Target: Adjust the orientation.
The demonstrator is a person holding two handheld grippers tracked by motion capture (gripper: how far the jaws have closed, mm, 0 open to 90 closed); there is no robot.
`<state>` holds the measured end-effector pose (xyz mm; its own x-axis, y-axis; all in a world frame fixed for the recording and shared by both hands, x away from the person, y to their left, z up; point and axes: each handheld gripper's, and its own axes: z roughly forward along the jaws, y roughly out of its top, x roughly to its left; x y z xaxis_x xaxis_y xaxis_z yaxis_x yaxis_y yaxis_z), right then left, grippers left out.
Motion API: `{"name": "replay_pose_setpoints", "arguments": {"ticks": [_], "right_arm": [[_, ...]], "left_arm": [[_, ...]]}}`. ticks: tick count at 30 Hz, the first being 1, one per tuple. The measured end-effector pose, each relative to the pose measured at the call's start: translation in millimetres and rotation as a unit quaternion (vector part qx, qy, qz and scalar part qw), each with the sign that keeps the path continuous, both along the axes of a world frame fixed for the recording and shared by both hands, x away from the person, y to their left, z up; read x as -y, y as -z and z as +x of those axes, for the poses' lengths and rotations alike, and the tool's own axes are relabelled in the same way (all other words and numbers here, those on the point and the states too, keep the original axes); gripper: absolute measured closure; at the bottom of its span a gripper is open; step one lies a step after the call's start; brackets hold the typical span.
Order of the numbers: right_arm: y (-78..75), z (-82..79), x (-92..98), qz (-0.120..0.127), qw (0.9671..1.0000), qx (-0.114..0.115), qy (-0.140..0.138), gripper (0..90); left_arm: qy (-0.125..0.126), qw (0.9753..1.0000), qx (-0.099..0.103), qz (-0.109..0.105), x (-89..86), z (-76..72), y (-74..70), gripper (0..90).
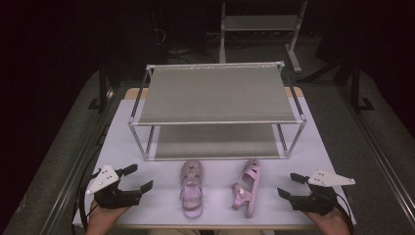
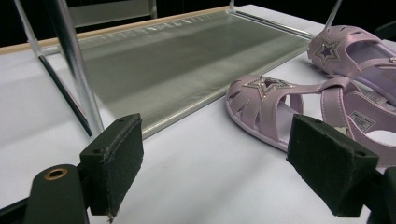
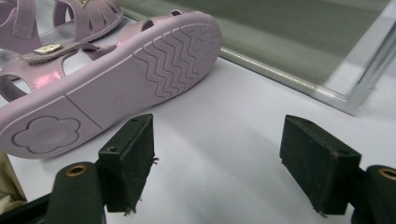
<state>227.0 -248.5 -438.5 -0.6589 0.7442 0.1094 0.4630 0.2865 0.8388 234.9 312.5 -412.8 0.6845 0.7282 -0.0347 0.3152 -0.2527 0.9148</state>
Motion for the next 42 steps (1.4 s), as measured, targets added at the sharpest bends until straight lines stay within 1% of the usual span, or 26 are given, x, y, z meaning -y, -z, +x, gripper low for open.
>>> {"name": "replay_pose_setpoints", "arguments": {"ticks": [3, 6, 7, 11, 14, 16, 17, 19, 21, 25, 26, 27, 29, 30, 34, 35, 37, 38, 39, 40, 41, 42], "right_arm": [[1.0, 1.8, 0.6, 0.001, 1.0000, 0.000, 0.001, 25.8], [2.1, 3.3, 0.4, 0.001, 1.0000, -0.004, 0.003, 25.8], [1.8, 3.1, 0.2, 0.001, 1.0000, -0.002, 0.004, 25.8], [-0.9, 2.2, -1.6, 0.001, 1.0000, 0.006, 0.006, 25.8], [-1.7, 0.7, -3.7, 0.000, 1.0000, 0.005, 0.004, 25.8], [-2.3, -1.5, -5.1, -0.004, 1.0000, 0.007, 0.003, 25.8], [-2.9, -2.6, -5.3, -0.004, 1.0000, 0.007, 0.002, 25.8], [-4.2, -4.3, -5.8, -0.005, 0.9999, 0.013, 0.004, 25.8], [-5.5, -5.7, -6.2, -0.003, 0.9999, 0.015, 0.006, 25.9], [-6.4, -5.9, -7.9, 0.002, 0.9998, 0.016, 0.007, 25.9], [-6.3, -5.5, -8.3, 0.002, 0.9998, 0.017, 0.006, 25.9], [-6.2, -5.1, -8.6, 0.001, 0.9998, 0.017, 0.005, 25.9], [-6.1, -4.6, -9.6, 0.000, 0.9999, 0.017, 0.003, 25.9], [-6.2, -4.9, -9.9, 0.000, 0.9999, 0.017, 0.003, 25.9], [-6.9, -6.0, -10.0, 0.000, 0.9998, 0.021, 0.004, 25.9], [-7.1, -6.1, -9.7, 0.000, 0.9997, 0.022, 0.005, 25.9], [-7.5, -6.3, -9.3, 0.000, 0.9997, 0.024, 0.006, 25.9], [-7.6, -6.4, -9.3, 0.000, 0.9997, 0.025, 0.005, 25.9], [-7.6, -6.5, -9.4, 0.000, 0.9997, 0.025, 0.005, 25.9], [-7.6, -6.5, -9.7, 0.000, 0.9997, 0.025, 0.005, 25.9], [-7.6, -6.8, -10.1, 0.000, 0.9997, 0.024, 0.004, 25.9], [-7.6, -6.9, -10.4, -0.001, 0.9997, 0.024, 0.003, 25.9]], "left_arm": [[0.000, 1.0000, -0.001, -0.001, 0.6, 0.4, 0.5, 18.2], [-0.002, 0.9999, -0.002, -0.011, -0.2, -1.8, 1.0, 18.3], [-0.001, 1.0000, -0.003, -0.008, -0.8, -2.3, 1.3, 18.3], [-0.001, 0.9999, -0.002, -0.012, -0.7, -3.7, 1.5, 18.5], [0.001, 0.9999, -0.001, -0.014, 1.1, -3.6, 1.4, 18.7], [0.013, 0.9998, -0.002, -0.016, 7.9, -4.6, 0.4, 18.8], [0.018, 0.9997, 0.000, -0.015, 11.1, -5.7, 0.0, 19.5], [0.027, 0.9996, 0.005, -0.010, 16.9, -8.1, -1.3, 20.4], [0.034, 0.9993, 0.007, -0.012, 21.7, -10.3, -1.9, 20.8], [0.045, 0.9988, 0.001, -0.020, 31.7, -13.4, -2.2, 21.1], [0.046, 0.9986, 0.000, -0.024, 34.8, -14.5, -2.3, 21.3], [0.046, 0.9986, 0.000, -0.024, 34.8, -14.5, -2.3, 21.9], [0.051, 0.9982, -0.007, -0.030, 45.0, -17.4, -2.8, 22.4], [0.052, 0.9981, -0.009, -0.032, 48.8, -18.6, -2.9, 22.5], [0.054, 0.9981, -0.010, -0.027, 59.6, -22.4, -2.7, 23.5], [0.050, 0.9984, -0.011, -0.024, 65.3, -24.9, -1.6, 23.8], [0.048, 0.9986, -0.007, -0.018, 68.8, -26.9, 0.4, 24.7], [0.046, 0.9988, -0.010, -0.017, 70.2, -27.3, 1.7, 26.9], [0.045, 0.9987, -0.016, -0.019, 71.1, -27.3, 2.7, 27.1], [0.045, 0.9987, -0.016, -0.019, 71.1, -27.3, 2.7, 27.2], [0.041, 0.9985, -0.026, -0.024, 72.9, -26.3, 5.0, 28.1], [0.041, 0.9982, -0.032, -0.028, 74.1, -25.7, 5.9, 29.3]]}}
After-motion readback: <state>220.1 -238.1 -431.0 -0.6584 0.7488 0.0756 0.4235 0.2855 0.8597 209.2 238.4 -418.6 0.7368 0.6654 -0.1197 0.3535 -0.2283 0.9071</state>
